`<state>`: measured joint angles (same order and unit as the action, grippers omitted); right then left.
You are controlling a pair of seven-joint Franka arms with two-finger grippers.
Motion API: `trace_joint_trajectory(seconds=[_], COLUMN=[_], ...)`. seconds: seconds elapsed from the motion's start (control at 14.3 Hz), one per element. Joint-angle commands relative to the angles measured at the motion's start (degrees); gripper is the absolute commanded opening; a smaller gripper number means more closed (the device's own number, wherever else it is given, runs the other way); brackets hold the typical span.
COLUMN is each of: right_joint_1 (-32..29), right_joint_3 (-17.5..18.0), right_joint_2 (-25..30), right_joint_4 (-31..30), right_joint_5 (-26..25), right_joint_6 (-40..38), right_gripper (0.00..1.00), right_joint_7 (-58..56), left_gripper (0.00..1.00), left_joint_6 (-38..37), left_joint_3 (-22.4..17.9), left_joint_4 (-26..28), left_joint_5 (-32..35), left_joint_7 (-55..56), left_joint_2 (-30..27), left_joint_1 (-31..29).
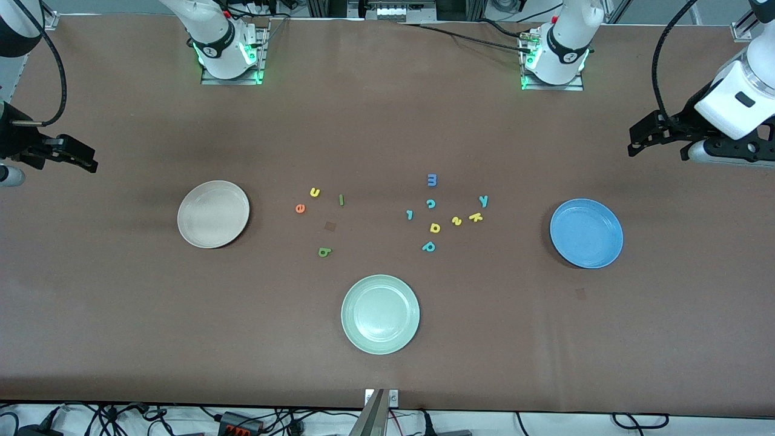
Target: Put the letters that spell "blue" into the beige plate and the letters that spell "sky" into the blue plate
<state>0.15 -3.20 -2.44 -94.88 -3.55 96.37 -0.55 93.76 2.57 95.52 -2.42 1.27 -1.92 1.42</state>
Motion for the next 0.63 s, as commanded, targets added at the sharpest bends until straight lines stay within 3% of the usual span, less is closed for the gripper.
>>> trace_joint_trajectory(seconds=[0.0,0.56], right_joint_1=[-1.02,0.29], right_joint_3=[0.48,0.92], right_joint_2=[0.86,0.24], right_joint_4=[-0.48,-0.4], right_joint_5=[-0.67,-0.59], right_joint_6=[-0.04,-0.22], right_gripper=[1.0,1.0], right_joint_7=[-0.15,0.11], left_gripper=[1.0,1.0], left_joint_6=[-1.3,-1.3], left_joint_3=[0.24,0.33], left_joint_4=[-1.65,-1.66], left_joint_5=[0.49,0.49], left_joint_7=[-1.01,-0.92], left_joint_2=[0.6,0.78], left_joint_1=[-0.19,-0.1])
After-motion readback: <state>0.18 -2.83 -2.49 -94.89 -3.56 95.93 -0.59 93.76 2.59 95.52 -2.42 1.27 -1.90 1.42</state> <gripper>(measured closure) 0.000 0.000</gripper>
